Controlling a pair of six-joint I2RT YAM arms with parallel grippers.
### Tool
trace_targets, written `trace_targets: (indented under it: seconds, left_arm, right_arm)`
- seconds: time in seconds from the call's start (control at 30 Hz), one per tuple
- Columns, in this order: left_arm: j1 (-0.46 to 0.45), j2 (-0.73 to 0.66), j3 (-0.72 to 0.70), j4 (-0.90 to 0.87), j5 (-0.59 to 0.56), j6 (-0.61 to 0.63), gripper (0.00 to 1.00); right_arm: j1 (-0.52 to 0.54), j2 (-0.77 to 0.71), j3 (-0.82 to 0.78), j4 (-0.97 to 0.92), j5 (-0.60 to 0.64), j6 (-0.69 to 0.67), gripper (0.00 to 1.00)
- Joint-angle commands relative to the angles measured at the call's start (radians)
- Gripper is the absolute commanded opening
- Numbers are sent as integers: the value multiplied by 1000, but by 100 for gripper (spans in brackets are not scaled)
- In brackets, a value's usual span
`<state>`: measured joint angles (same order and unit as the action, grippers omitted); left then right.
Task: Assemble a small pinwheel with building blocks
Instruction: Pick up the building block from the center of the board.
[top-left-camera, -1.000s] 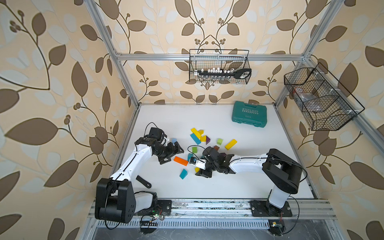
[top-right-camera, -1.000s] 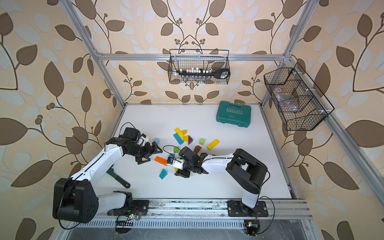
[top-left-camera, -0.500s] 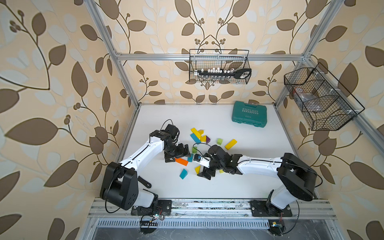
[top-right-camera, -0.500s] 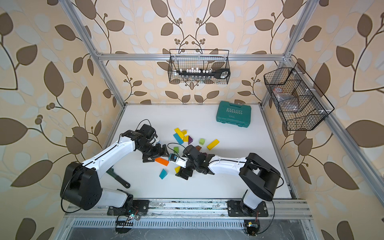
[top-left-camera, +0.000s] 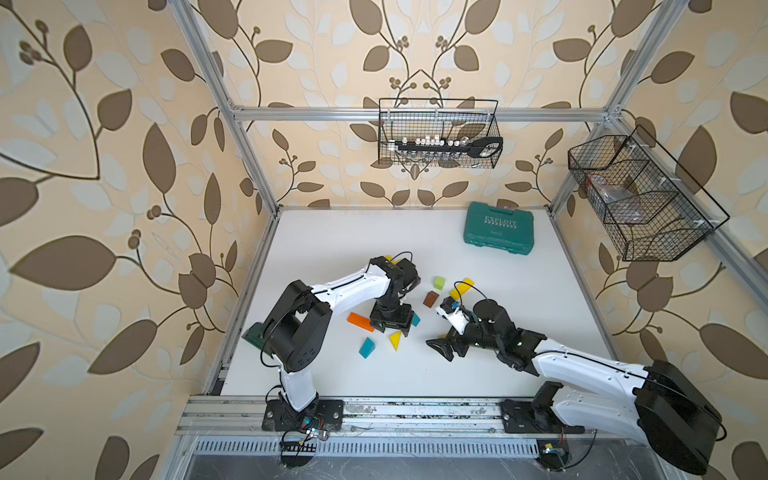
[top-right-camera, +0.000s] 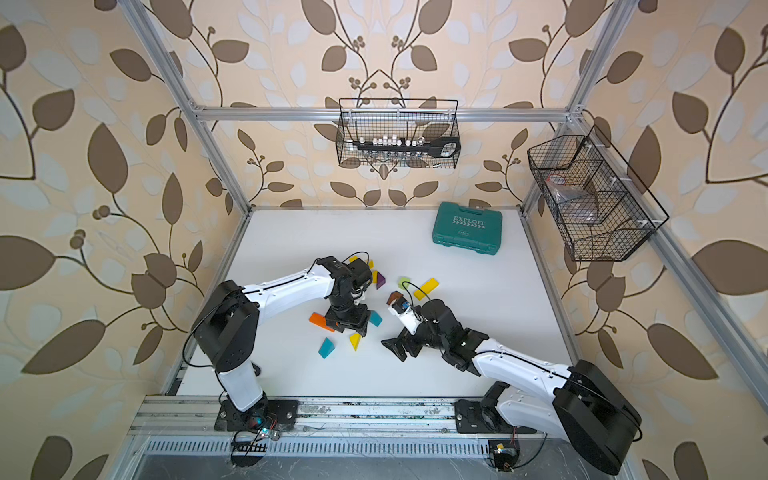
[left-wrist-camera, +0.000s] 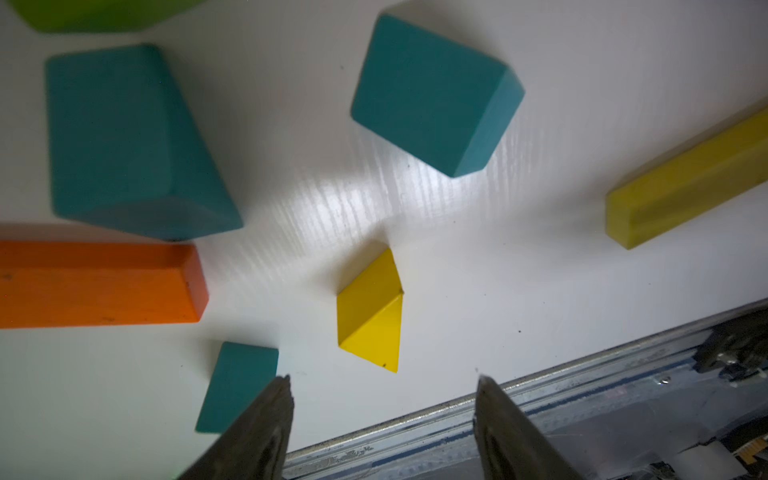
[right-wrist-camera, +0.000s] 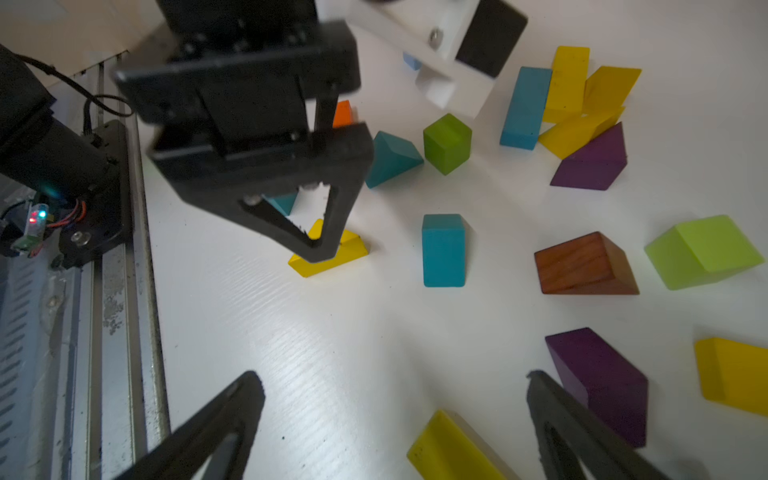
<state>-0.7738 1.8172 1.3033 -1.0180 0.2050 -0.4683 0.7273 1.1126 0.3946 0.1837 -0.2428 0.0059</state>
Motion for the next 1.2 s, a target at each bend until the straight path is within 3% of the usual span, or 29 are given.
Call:
trace_targets:
  seconds: [0.0, 0.77, 0.97, 1.17]
  left_arm:
    - [-4, 19, 37, -47, -17, 13, 66]
    - [-44, 113, -30, 44, -26, -105, 50]
    - [-44, 85, -53, 53, -34, -127, 40]
    - [-44, 47, -47, 17, -67, -151, 17]
  right_arm:
    - [-11, -5, -16, 23, 27, 39, 100]
    - [-17, -13, -34, 41, 34, 37, 100]
    - [-17, -7, -36, 47, 35, 36, 100]
    - [-17, -4, -36, 49, 37, 34, 100]
